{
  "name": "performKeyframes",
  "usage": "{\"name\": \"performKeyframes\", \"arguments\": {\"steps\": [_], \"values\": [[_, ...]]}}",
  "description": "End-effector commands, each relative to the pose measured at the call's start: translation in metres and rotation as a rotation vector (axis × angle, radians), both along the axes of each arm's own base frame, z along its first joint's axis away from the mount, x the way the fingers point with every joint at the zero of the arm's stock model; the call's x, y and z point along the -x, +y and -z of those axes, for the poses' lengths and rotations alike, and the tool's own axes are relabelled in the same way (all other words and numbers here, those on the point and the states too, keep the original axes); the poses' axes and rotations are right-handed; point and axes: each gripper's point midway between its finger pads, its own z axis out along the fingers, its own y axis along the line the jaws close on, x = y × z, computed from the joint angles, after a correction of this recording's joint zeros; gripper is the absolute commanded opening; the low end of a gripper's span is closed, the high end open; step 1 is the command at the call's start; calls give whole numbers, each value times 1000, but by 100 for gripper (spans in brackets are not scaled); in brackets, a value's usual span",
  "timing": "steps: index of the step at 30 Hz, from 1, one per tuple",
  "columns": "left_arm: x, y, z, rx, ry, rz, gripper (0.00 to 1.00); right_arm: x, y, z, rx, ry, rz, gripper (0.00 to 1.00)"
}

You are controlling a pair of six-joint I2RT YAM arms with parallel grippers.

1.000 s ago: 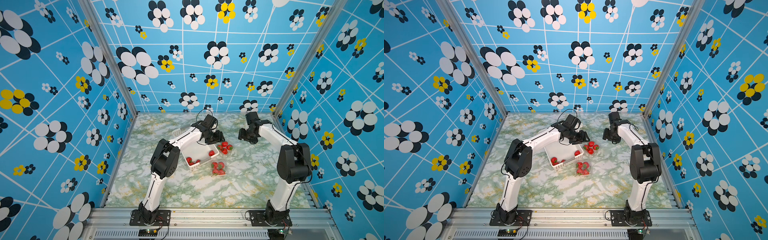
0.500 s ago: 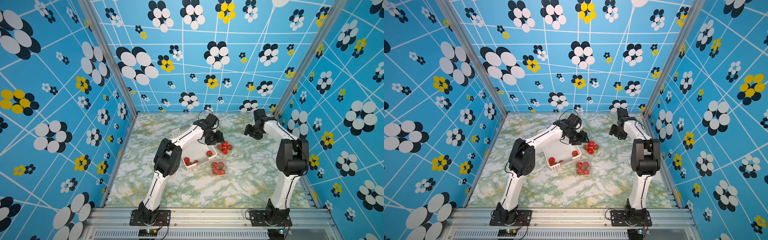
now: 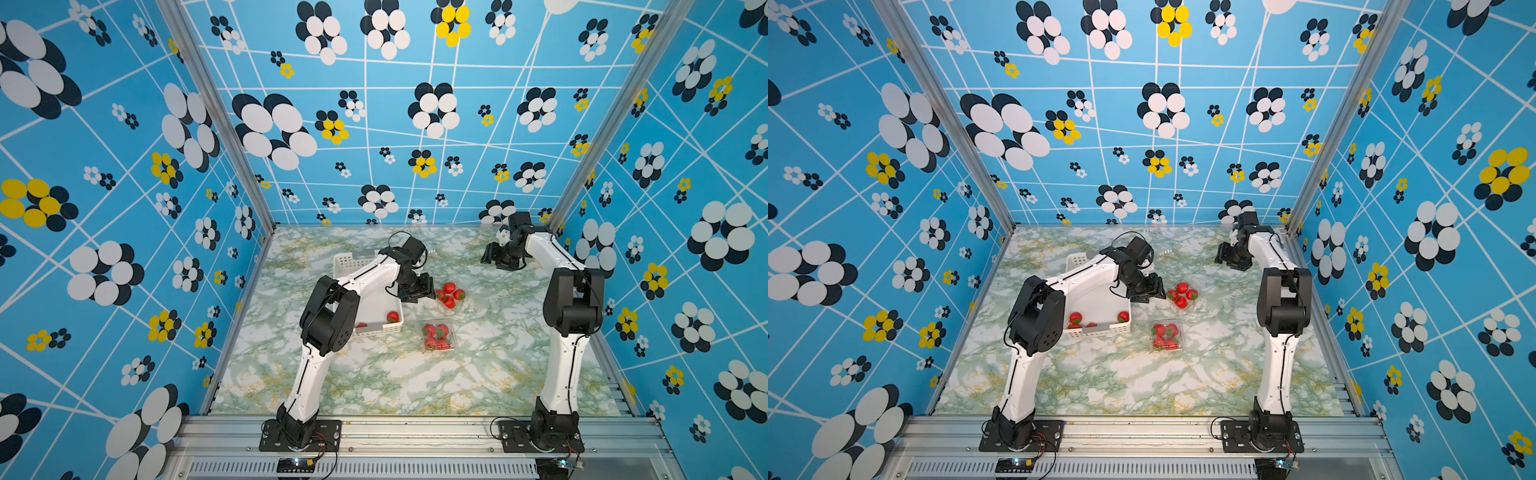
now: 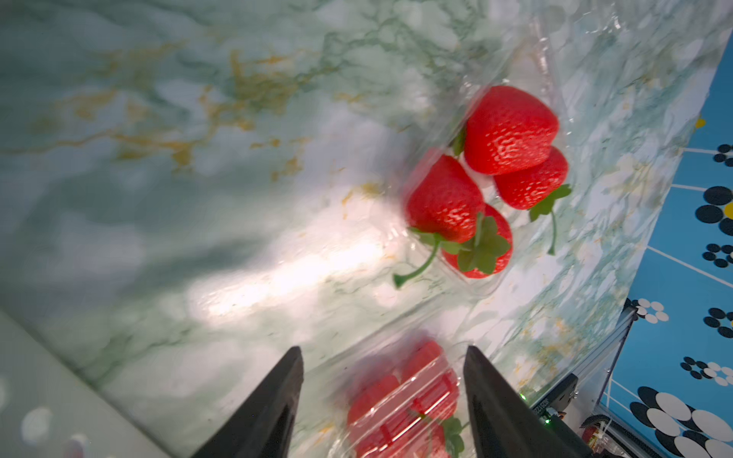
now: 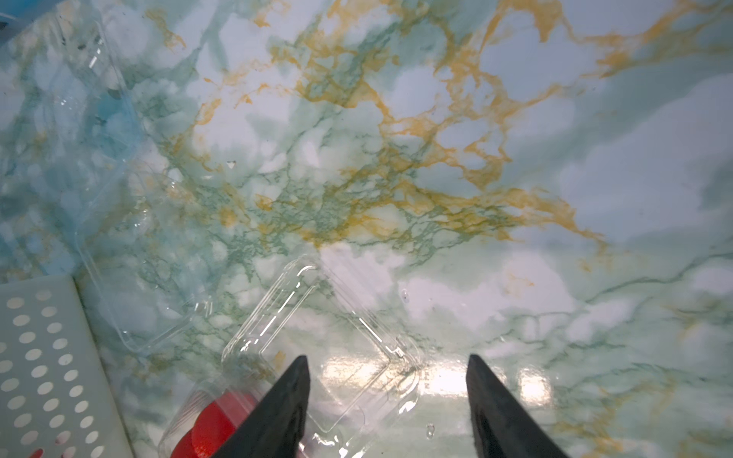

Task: Pack strawberries into containers
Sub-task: Move the basket to the center of the board, then close the packing box at the center of the board.

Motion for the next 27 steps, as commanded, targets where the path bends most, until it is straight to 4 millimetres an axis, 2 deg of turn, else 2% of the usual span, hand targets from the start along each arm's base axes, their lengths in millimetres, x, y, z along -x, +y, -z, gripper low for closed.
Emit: {"name": "performKeyframes", "arguments": {"steps": [1, 5, 8, 13, 17, 23, 27], "values": [[1, 18, -15, -9, -34, -9, 66, 6, 7, 2, -20, 26, -76, 64], [2, 33, -13, -16, -36, -33, 66, 4, 6, 3, -19, 20, -85, 65], [1, 33, -18, 4, -43, -45, 66, 3, 5, 6, -25, 23, -86, 65], [-7, 15, -38, 62, -66, -61, 65, 0, 5, 11, -26, 27, -95, 65], [-9, -1, -45, 99, -70, -75, 64, -3, 8, 15, -38, 29, -117, 65], [-9, -19, -47, 101, -71, -67, 61, -3, 12, 22, -78, 37, -133, 65], [-9, -29, -39, 133, -44, -76, 61, 0, 16, 30, -106, 60, -148, 65]]}}
